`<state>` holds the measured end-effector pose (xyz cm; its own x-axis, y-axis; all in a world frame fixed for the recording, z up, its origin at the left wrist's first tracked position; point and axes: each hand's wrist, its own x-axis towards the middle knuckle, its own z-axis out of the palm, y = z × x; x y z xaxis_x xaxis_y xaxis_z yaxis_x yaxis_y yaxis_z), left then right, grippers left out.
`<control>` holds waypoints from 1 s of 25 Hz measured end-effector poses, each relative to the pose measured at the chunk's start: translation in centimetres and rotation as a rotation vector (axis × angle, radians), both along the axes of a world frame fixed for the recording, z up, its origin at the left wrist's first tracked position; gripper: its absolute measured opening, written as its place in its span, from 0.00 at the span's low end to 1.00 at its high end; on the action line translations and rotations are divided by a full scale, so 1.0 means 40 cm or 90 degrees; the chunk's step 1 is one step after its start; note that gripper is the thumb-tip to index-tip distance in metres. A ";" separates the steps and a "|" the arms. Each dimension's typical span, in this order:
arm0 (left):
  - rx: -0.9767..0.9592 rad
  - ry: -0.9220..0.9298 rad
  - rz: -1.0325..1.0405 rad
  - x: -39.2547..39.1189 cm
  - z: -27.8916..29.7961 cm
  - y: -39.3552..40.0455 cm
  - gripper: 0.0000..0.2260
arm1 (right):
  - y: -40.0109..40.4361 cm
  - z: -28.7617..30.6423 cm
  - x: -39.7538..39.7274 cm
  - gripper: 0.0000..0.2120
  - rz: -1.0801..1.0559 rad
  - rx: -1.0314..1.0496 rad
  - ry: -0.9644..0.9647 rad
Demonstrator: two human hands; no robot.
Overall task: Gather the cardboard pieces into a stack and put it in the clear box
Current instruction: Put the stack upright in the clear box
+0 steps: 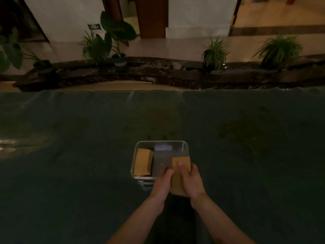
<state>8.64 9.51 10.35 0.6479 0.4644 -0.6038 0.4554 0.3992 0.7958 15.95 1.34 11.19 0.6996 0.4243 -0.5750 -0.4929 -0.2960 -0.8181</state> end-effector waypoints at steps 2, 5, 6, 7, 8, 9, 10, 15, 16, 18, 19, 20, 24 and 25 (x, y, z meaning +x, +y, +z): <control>-0.021 0.028 -0.021 0.008 -0.007 0.050 0.21 | 0.037 -0.013 0.025 0.21 0.000 -0.009 0.005; -0.036 0.043 -0.036 0.044 -0.022 0.115 0.21 | 0.087 -0.028 0.063 0.21 0.015 -0.018 -0.001; -0.030 0.041 -0.048 0.064 -0.032 0.133 0.22 | 0.101 -0.033 0.077 0.21 0.006 -0.020 -0.003; -0.021 0.040 -0.054 0.088 -0.044 0.149 0.22 | 0.116 -0.039 0.094 0.21 -0.004 -0.025 -0.006; -0.013 0.040 -0.054 0.104 -0.054 0.158 0.21 | 0.126 -0.041 0.108 0.21 -0.008 -0.032 -0.008; -0.017 0.044 -0.048 0.122 -0.064 0.164 0.19 | 0.134 -0.045 0.126 0.21 -0.007 -0.041 -0.005; -0.029 0.050 -0.038 0.137 -0.072 0.167 0.17 | 0.142 -0.051 0.145 0.22 0.003 -0.054 0.000; -0.072 0.106 0.023 0.186 -0.147 0.211 0.16 | 0.142 -0.125 0.238 0.22 -0.043 -0.248 -0.159; -0.068 0.136 0.024 0.192 -0.163 0.220 0.17 | 0.131 -0.144 0.259 0.20 -0.090 -0.267 -0.186; -0.041 0.203 0.006 0.201 -0.196 0.233 0.18 | 0.112 -0.178 0.293 0.17 -0.083 -0.247 -0.144; -0.028 0.222 -0.006 0.206 -0.212 0.235 0.18 | 0.104 -0.196 0.300 0.16 -0.055 -0.215 -0.091; -0.019 0.229 -0.016 0.213 -0.226 0.236 0.19 | 0.098 -0.214 0.303 0.14 -0.035 -0.180 -0.044; 0.001 0.256 -0.074 0.249 -0.258 0.226 0.09 | 0.085 -0.247 0.305 0.09 -0.042 -0.124 -0.027; 0.008 0.258 -0.088 0.257 -0.265 0.220 0.08 | 0.084 -0.247 0.308 0.09 -0.045 -0.120 -0.033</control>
